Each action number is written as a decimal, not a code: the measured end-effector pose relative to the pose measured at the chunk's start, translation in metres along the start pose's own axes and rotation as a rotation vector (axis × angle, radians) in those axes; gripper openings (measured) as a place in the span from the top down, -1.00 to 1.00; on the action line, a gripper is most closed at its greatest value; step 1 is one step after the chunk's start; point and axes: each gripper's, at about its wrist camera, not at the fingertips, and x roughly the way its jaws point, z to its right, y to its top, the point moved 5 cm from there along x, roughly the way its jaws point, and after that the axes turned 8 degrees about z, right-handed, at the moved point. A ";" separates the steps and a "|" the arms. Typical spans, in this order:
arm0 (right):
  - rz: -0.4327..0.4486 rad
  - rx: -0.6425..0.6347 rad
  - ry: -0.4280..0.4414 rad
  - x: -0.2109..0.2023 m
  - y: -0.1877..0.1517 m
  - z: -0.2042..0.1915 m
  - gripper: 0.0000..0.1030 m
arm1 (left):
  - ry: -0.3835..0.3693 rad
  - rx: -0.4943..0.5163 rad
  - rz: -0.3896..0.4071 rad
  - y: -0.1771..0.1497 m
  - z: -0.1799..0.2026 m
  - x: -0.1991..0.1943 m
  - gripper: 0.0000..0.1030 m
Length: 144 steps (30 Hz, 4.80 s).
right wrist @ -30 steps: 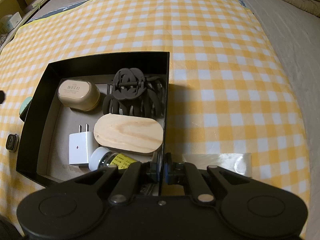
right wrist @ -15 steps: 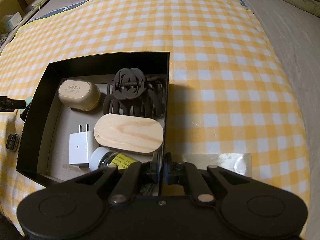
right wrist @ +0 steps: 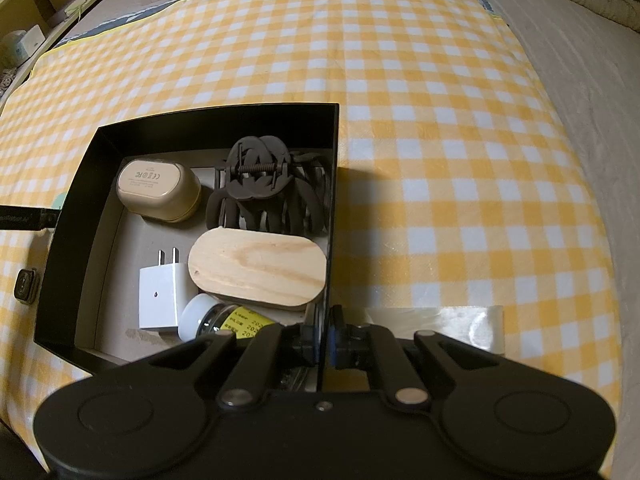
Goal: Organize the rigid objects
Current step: 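Close the left gripper on the tape measure, then carry the tape measure into the black box and open the left gripper, then move the left tool to the silver smartwatch and grasp it, then carry the smartwatch into the box and release it beside the tape measure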
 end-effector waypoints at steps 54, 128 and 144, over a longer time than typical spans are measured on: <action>0.001 -0.003 0.002 0.001 -0.002 -0.001 0.89 | -0.271 0.431 0.141 0.017 0.131 -0.098 -0.48; 0.001 -0.014 -0.002 0.003 -0.004 -0.002 0.90 | -0.313 0.139 0.139 -0.023 0.120 -0.133 0.09; 0.003 -0.019 0.002 0.003 -0.004 0.000 0.90 | -0.415 0.765 -0.059 -0.024 0.163 -0.097 0.08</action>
